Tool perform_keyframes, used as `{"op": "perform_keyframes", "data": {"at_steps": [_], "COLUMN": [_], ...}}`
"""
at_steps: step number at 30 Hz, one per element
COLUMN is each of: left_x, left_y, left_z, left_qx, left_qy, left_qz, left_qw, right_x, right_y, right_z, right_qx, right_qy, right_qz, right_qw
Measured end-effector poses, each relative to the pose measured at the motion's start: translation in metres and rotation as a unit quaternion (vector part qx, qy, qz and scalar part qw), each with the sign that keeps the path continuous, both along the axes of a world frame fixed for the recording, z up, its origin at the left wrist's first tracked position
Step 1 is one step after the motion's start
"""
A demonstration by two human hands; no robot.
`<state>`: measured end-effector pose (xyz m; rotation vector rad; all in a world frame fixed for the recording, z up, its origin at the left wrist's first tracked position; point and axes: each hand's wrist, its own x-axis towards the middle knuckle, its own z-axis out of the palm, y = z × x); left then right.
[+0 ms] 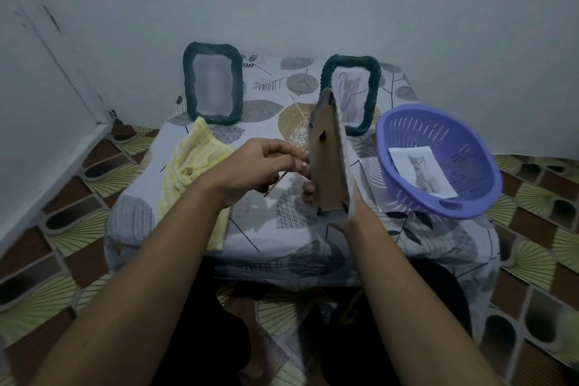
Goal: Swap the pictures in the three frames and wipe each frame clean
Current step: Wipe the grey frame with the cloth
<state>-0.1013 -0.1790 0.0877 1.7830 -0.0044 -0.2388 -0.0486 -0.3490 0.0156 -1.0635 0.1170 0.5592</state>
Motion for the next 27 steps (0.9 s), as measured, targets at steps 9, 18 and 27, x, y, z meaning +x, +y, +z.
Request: {"op": "perform_keyframes", "data": {"at_steps": [9, 18, 27], "left_x": [0.000, 0.009, 0.033], "left_y": [0.016, 0.009, 0.004], "left_z": [-0.018, -0.039, -0.048], "left_qx": [0.031, 0.131, -0.126], "left_qy": [-0.056, -0.084, 0.047], "left_qz": [0.001, 0.144, 0.207], "left_qw": [0.998, 0.977, 0.969], "right_x": [-0.011, 0.003, 0.017], "right_y": [-0.007, -0.003, -0.001], "right_z": [0.013, 0.000, -0.007], "right_qx": [-0.023, -0.116, -0.170], "right_qy": [-0.063, -0.120, -0.209], "right_qz": [-0.018, -0.147, -0.174], "right_qw": [0.998, 0.975, 0.947]}}
